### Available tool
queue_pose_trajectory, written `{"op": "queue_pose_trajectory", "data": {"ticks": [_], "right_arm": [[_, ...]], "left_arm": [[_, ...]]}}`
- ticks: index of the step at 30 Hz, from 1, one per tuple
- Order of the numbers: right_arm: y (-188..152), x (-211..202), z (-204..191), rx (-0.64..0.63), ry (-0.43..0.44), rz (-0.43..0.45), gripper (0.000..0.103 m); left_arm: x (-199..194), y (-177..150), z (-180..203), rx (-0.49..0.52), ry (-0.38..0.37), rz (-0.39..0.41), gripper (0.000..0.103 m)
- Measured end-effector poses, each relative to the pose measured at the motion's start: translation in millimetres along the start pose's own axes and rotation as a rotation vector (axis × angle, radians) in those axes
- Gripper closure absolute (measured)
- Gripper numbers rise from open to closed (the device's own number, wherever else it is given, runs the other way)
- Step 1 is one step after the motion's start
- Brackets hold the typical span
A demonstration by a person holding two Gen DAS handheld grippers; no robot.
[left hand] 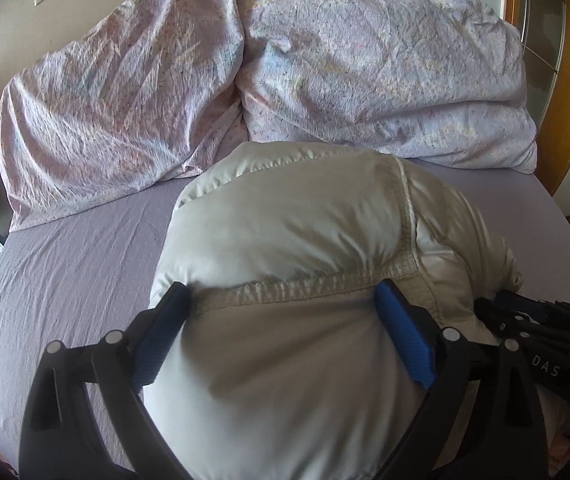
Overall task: Fold large clothes
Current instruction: 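Close the left gripper on the bundle while the right gripper holds it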
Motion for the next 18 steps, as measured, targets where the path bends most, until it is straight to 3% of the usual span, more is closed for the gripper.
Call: {"op": "queue_pose_trajectory", "data": {"ticks": [18], "right_arm": [[1.5, 4.9, -2.2, -0.022, -0.026, 0.029, 0.063]], "left_arm": [[14.5, -5.0, -5.5, -0.048, -0.025, 0.032, 0.002]]}}
Point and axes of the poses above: each gripper's, at about its wrist camera, not at the fingertips, and x roughly the way its jaws point, z to its right, y to its top, the point moved 6 cm from there along x, roughly the way its jaws point, and after that the axes turned 10 degrees about y, right-handed, at the moved point
